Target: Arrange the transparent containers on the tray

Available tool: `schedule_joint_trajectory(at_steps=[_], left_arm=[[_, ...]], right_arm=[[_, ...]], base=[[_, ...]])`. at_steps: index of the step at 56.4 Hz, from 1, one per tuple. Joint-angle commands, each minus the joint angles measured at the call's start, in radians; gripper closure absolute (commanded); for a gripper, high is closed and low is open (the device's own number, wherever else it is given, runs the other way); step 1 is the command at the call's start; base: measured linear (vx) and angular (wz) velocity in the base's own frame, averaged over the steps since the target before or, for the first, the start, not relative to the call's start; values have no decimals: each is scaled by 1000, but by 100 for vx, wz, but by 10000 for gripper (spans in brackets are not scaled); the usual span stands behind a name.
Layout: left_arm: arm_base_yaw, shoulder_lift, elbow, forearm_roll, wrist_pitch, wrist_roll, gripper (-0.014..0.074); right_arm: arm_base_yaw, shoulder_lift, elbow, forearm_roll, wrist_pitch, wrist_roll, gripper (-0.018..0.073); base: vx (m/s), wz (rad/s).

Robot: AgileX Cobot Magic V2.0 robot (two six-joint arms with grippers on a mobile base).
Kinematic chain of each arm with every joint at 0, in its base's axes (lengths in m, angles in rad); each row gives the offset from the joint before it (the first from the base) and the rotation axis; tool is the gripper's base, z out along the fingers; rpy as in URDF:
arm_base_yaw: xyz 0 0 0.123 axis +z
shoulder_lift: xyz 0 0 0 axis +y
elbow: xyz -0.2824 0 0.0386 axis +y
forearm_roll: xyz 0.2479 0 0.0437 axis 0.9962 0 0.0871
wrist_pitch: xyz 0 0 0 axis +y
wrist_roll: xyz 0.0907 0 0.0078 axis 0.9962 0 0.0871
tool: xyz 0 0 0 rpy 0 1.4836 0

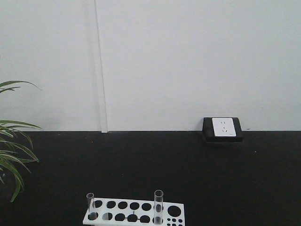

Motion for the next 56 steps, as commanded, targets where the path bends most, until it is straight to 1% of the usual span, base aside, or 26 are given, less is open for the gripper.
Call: schedule_joint_trajectory(at_steps=[1,44,50,56], left_arm=[[0,-22,40,-2,-82,-1,596],[0,-22,40,-2,-83,0,596],[0,-22,40,-2,-88,0,596],[0,-22,40,-2,-135,-1,596]], right_arm=[[-8,-5,7,-3,-82,-1,571],[-8,-5,7,-3,-83,-1,571],[-8,-5,7,-3,-108,-1,571],[-8,-5,7,-3,-155,-1,571]], base=[[0,0],[0,0],[0,0],[0,0]])
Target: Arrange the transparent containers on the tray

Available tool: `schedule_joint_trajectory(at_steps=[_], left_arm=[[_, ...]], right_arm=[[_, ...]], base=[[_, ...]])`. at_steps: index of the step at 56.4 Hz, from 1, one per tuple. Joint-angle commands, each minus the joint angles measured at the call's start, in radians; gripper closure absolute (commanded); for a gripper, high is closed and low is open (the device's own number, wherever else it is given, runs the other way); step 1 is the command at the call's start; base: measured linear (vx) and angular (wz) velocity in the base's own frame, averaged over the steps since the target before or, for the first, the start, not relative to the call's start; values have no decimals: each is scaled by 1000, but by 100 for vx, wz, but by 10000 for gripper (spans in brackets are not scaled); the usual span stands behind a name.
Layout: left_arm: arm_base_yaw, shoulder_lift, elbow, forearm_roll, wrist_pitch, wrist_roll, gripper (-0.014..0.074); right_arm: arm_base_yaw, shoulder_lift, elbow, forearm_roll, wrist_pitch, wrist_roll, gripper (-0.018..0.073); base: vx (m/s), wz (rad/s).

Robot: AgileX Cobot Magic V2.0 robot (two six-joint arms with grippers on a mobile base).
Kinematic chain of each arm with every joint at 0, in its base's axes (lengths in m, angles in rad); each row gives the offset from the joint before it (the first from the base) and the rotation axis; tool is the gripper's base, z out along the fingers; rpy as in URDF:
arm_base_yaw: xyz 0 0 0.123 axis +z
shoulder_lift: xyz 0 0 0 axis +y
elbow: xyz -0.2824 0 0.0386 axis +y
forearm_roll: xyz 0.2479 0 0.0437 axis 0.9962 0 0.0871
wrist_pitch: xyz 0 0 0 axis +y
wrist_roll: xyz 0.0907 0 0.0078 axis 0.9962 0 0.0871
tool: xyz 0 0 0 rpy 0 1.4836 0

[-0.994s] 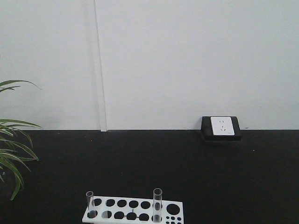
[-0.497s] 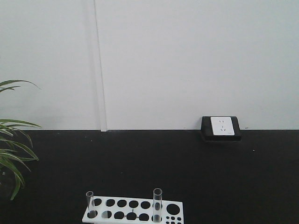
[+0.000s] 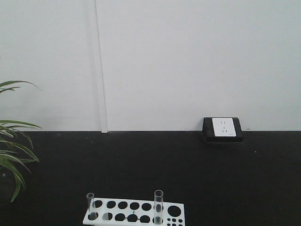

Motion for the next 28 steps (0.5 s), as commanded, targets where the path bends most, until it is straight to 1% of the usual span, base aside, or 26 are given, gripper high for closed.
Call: schedule_joint_trajectory(at_steps=[1,6,14,17,23,25,28], left_arm=[[0,-22,40,-2,-141,-2,596],[0,-22,40,-3,-204,-2,596],[0,-22,39,-11,-275,-12,596],[0,-22,38,-33,-283,-44,596],[0,-22,38,-104,-285,-160,596],[0,-22,38,-118,-285,-188,596],[0,-22,38,-119,-285,-211,596]], right_arm=[[-8,-5,7,-3,-140,-1,571],[-8,-5,7,-1,-204,14,571],[-8,-5,7,3,-197,66,571],[-8,-5,7,3,-186,85,571],[-8,-5,7,2,-181,96,571],[-8,-5,7,2,-181,96,571],[-8,-5,7,2,-183,96,571]], base=[[0,0],[0,0],[0,0],[0,0],[0,0],[0,0],[0,0]])
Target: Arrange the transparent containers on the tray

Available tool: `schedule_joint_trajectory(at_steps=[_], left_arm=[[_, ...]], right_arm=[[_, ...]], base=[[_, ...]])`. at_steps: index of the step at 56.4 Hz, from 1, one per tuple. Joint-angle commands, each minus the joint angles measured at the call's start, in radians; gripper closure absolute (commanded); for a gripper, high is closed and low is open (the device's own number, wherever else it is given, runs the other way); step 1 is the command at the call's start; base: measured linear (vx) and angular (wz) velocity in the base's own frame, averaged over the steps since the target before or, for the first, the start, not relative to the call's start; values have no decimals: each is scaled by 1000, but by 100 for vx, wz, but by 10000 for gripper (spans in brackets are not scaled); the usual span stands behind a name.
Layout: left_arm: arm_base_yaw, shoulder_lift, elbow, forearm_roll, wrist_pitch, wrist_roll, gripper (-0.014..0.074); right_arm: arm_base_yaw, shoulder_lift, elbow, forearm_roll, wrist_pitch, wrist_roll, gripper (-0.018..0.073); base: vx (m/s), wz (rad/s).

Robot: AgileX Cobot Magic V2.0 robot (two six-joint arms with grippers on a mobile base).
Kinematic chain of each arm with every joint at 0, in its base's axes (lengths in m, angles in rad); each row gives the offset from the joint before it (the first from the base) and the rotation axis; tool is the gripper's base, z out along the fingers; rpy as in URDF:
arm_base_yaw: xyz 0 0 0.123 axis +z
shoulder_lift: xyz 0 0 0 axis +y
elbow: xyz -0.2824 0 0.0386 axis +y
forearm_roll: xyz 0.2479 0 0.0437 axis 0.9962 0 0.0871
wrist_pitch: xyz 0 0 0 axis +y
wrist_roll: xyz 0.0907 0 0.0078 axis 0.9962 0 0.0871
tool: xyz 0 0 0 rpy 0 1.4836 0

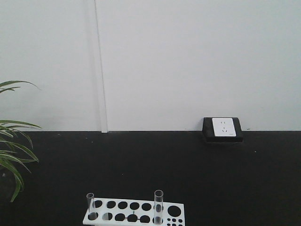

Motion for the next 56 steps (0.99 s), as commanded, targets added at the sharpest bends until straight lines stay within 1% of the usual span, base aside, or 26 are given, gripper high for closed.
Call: schedule_joint_trajectory(at_steps=[1,9,16,20,23,27,30,34,39,43,49,56], left_arm=[[0,-22,38,-32,-90,-69,596],[0,-22,38,-29,-122,-66,596],[0,-22,36,-32,-204,-68,596],[0,-22,15,-45,-217,-93,596],[0,-22,-12,-48,-194,-116,596],[0,-22,-85,-46,-141,-118,596],[0,-22,-154,-40,-106,-106,596],[0,5,-255,-31,-96,-71,596],[0,98,-408,-17,-83,-32,596],[0,191,-524,-17,-68,-29,596],[0,367,-669,-17,-67,-29,596],[0,552,-796,-17,-80,-29,596]], right_arm=[[-8,-5,7,-2,-82,1,571],[-8,-5,7,-2,-108,1,571],[-8,-5,7,-2,-169,1,571],[-8,-5,4,-2,-232,4,571],[-8,-5,-22,-2,-259,21,571],[-8,-5,-77,-3,-259,29,571],[-8,-4,-148,-11,-239,22,571],[-8,18,-264,-29,-197,19,571],[-8,112,-450,-68,-110,19,571],[-8,208,-552,-105,-85,19,571],[-8,359,-691,-144,-105,20,571],[-8,530,-790,-150,-194,21,571]], base=[[0,0],[0,0],[0,0],[0,0],[0,0],[0,0],[0,0],[0,0],[0,-1],[0,0],[0,0],[0,0]])
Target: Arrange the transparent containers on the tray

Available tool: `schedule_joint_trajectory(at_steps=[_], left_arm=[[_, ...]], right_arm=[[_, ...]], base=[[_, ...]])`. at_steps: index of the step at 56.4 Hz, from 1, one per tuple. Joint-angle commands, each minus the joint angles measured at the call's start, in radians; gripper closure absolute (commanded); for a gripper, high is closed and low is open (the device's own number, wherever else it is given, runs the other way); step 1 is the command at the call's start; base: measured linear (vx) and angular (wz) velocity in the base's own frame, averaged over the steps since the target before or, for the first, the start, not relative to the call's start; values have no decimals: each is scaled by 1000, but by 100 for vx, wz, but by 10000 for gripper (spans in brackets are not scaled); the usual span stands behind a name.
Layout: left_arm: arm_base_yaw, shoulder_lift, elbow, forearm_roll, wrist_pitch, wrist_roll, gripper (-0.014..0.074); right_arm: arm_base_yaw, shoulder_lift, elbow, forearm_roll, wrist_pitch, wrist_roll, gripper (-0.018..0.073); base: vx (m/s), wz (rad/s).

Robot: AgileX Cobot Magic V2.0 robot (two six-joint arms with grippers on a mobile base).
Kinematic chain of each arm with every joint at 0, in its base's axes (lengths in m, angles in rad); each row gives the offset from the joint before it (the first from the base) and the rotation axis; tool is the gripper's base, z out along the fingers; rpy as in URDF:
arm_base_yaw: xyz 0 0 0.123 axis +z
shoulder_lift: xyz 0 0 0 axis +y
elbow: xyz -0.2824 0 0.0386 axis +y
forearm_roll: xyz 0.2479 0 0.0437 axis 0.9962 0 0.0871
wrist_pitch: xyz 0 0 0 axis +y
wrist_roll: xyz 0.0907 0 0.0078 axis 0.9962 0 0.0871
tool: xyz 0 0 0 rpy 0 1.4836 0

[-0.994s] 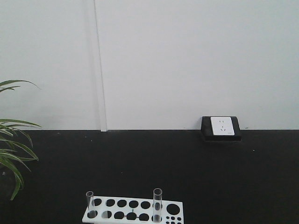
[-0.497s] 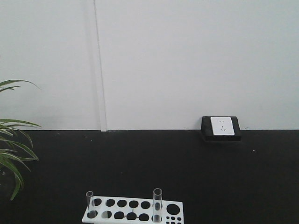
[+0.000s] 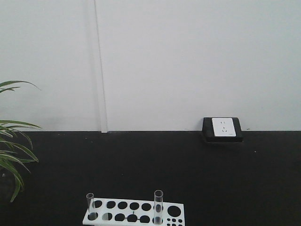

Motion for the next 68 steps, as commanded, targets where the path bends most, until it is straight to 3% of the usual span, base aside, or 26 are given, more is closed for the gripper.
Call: schedule_joint_trajectory(at_steps=[1,16,29,39,50,58,68], left_arm=[[0,159,-113,0,-70,1,596],[0,388,-173,-4,-56,-10,596],[0,454,-173,-4,-54,-7,580],[0,459,-173,-4,-41,-7,503],[0,459,-173,-3,-31,-7,303],[0,459,-173,-3,-31,-7,126],[0,459,-173,-3,-31,-7,4]], right_arm=[[-8,142,-93,-19,-129,-3,571],[-8,353,-126,-16,-190,7,571],[-8,394,-126,-10,-185,49,566],[-8,394,-126,-10,-184,49,518],[-8,394,-126,-10,-176,49,333],[-8,394,-126,-9,-139,52,102],[-8,409,-126,-6,-124,52,-129]], base=[[0,0],[0,0],[0,0],[0,0],[0,0],[0,0],[0,0]])
